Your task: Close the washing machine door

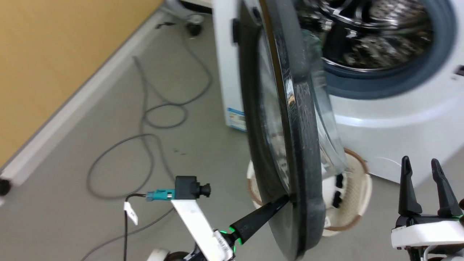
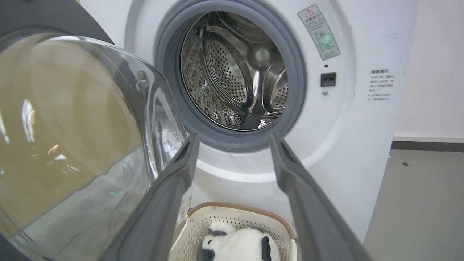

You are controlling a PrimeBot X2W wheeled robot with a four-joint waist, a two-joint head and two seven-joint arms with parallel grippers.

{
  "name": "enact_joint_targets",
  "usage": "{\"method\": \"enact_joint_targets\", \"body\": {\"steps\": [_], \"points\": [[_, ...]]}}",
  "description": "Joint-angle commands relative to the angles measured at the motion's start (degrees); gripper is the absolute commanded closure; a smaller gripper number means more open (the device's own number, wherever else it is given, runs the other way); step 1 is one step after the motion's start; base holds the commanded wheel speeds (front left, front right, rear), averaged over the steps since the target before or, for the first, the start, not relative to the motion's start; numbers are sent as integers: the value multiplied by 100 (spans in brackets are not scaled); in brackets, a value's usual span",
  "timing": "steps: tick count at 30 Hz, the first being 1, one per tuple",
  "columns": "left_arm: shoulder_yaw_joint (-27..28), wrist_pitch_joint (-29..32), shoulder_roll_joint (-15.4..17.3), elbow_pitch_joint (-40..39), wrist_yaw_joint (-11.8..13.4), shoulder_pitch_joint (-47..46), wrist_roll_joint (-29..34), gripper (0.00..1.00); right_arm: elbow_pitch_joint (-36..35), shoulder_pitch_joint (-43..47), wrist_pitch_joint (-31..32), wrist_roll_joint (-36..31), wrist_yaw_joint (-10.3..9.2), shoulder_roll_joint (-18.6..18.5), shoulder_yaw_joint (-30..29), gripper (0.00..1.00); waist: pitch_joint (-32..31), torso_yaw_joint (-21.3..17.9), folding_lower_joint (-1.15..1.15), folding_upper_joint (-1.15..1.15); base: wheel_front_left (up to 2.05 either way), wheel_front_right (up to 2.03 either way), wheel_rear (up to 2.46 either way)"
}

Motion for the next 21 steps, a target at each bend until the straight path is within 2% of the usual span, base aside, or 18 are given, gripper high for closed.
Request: {"method": "enact_joint_targets", "body": {"steps": [1, 7, 13, 16, 21], "points": [[-52, -58, -8, 40, -26, -94, -17, 100, -2, -77, -26, 8, 5, 10, 3, 0, 14, -257, -1, 0, 0, 0, 0], [-467, -461, -12, 382, -26, -388, -106, 100, 25, -94, -26, 7, 5, 10, -29, 0, 50, -614, -1, 0, 0, 0, 0], [-955, -844, -14, 653, -26, -584, -103, 100, 46, -94, -26, 43, 5, 10, -4, 0, 19, -776, -1, 0, 0, 0, 0], [-998, -1107, -5, 632, -26, -600, -73, 100, 59, -73, -26, 61, 5, 10, -11, 0, -22, -796, -1, 0, 0, 0, 0], [-894, -1856, 218, 323, -26, -678, 229, 100, 100, -22, -26, 73, 5, 10, -77, 0, -124, -761, -1, 0, 0, 0, 0]]}}
